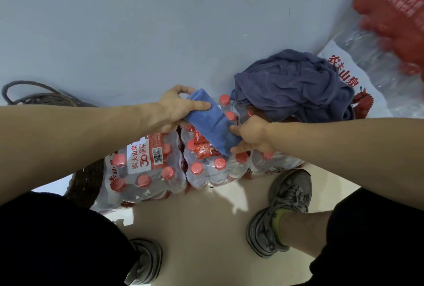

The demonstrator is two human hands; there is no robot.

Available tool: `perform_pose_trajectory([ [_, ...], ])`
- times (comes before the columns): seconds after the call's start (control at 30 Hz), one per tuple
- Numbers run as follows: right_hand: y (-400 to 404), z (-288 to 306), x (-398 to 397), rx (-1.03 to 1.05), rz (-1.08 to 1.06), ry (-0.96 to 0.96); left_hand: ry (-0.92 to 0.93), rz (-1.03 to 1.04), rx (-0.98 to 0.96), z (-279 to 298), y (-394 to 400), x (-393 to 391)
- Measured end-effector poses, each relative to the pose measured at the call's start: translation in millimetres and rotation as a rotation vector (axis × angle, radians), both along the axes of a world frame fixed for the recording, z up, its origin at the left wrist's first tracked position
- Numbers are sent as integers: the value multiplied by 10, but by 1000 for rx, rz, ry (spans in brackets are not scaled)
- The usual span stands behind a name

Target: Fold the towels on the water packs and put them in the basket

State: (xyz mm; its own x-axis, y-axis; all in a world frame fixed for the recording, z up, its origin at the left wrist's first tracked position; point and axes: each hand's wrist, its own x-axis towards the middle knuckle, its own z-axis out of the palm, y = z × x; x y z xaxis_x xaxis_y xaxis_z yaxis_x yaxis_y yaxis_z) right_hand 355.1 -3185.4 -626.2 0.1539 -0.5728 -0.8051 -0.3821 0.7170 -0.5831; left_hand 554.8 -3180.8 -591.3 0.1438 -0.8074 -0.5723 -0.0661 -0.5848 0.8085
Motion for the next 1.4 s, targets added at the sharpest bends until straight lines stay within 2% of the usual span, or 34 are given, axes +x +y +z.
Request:
perform_pose_trajectory([
  [0.1,-36,109,-28,-10,-182,-84,-97,64,-96,115,-36,-14],
  [0.17,-70,186,-57,-31,-161,-74,-179,99,-153,206,-40,-8],
  [0.23,-109,305,-58,-146,-39,3,-375,-1,-289,323,-18,41],
  [0.3,-172,475,-41,-440,165,156,-520,-191,-456,481,58,107],
  [0.33,-184,581,-20,-581,221,144,-549,-286,-507,564,110,128],
  [0.4,-169,832,22,-675,337,-34,-545,-437,-563,695,199,150],
  [0.5,-72,1098,129,-697,650,-213,-433,-516,-581,854,258,162],
  [0.57,-17,1130,217,-716,757,-203,-311,-484,-576,951,261,193],
  [0.7,35,1158,345,-740,702,-200,-212,-408,-595,1100,318,270],
  [0.8,129,1240,451,-814,728,-227,-250,-374,-465,1209,356,388],
  [0.93,351,1260,657,-815,778,-277,-554,-652,-234,1398,499,582],
  [1.0,420,1227,733,-775,776,-276,-644,-719,-239,1430,576,689],
  [1.07,457,1198,781,-710,755,-272,-703,-665,-347,1438,625,820],
  [1.2,467,1195,880,-549,700,-368,-601,-543,-455,1473,761,1229],
  [1.3,497,1235,990,-494,684,-399,-502,-587,-413,1471,865,1555],
  [1.4,505,1252,1256,-535,567,-367,-429,-536,-333,1421,918,1872],
])
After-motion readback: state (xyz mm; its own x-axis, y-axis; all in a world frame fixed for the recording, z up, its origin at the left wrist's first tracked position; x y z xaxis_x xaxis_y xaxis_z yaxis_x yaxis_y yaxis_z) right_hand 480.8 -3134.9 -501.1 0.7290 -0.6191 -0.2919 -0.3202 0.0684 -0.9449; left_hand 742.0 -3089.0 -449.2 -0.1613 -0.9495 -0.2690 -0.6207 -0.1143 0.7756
